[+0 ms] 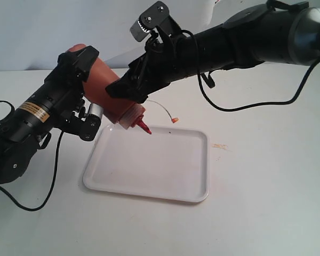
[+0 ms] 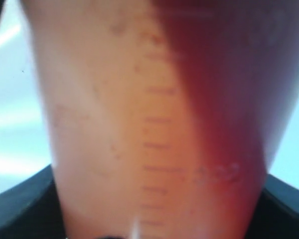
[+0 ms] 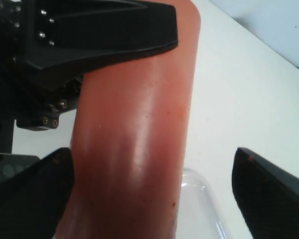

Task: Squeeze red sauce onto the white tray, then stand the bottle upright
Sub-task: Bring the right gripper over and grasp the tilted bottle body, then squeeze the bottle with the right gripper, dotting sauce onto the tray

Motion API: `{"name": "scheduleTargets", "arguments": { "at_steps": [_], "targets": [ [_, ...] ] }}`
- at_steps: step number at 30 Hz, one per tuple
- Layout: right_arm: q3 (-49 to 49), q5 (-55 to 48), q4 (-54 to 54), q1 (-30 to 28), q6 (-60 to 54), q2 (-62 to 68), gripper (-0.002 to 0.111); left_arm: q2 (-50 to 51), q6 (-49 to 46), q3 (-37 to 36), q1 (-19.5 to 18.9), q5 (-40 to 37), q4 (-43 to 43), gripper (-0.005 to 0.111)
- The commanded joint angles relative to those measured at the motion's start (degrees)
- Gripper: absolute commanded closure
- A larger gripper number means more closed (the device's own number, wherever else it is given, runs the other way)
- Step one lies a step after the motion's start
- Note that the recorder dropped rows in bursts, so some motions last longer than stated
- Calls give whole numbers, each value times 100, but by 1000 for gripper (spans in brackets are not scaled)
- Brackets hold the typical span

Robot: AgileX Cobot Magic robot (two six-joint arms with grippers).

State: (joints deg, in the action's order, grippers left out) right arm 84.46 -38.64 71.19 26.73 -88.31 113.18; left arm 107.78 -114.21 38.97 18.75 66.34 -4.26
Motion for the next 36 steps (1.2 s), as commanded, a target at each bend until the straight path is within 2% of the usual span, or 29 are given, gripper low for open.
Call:
{"name": "scheduleTargets", "arguments": {
  "at_steps": [1, 10, 20, 25, 28, 31, 36],
  "targets": [
    [28, 86, 28, 20, -5, 116, 30, -97, 119, 68, 21, 362, -112, 107],
    [28, 86, 37, 20, -31, 152, 31, -97, 119, 68, 33, 362, -111, 107],
    [167, -6, 37, 20, -128, 440, 31, -97, 119, 68, 263, 362, -231, 107],
    [234, -21, 139, 67, -9, 440, 35, -97, 119, 68, 263, 362, -231, 107],
    [234, -21, 139, 71, -9, 440, 43, -97, 119, 68, 263, 362, -231, 107],
    [234, -7, 139, 71, -9, 440, 56, -97, 119, 68, 263, 362, -212, 107],
    [234, 43, 139, 71, -9, 440, 89, -97, 119, 68, 263, 362, -212, 107]
  ]
}}
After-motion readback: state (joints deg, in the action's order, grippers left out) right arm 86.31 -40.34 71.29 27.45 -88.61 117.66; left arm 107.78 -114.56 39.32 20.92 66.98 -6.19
